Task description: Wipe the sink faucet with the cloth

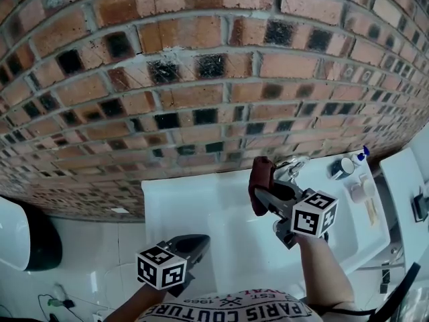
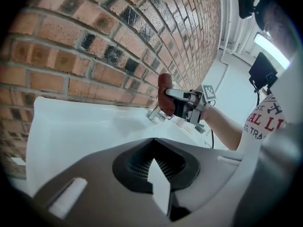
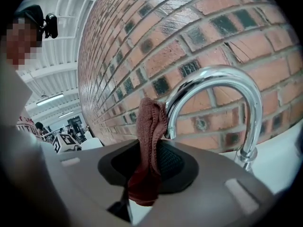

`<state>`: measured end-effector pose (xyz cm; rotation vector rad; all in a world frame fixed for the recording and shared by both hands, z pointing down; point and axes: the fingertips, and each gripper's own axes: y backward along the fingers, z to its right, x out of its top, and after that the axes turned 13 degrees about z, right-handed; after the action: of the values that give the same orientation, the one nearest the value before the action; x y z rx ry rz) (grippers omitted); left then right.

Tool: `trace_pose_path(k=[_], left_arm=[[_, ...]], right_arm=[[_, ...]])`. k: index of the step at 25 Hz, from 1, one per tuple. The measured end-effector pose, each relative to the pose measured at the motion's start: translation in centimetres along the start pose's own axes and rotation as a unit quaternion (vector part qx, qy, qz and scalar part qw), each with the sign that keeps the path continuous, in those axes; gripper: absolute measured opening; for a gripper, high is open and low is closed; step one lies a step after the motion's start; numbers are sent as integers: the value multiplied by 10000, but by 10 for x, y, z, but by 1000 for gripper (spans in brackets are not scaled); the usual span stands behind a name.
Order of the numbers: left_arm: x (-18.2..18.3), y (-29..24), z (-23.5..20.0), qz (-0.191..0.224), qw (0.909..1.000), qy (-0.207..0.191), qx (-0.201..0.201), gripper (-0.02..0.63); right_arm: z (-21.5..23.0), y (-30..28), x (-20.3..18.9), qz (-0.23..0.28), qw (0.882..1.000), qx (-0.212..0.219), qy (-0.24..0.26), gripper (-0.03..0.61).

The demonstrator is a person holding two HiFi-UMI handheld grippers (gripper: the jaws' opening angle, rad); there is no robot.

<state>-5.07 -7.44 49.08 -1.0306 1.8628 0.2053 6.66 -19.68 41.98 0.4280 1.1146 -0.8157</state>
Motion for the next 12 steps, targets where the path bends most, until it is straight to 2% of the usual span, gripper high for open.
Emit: trace_pose_path(k=[12], left_arm=[[0,1,5,13,10000,-35,-15,5]], right_arm=[[-1,8,22,237,9997,-42,67,92]])
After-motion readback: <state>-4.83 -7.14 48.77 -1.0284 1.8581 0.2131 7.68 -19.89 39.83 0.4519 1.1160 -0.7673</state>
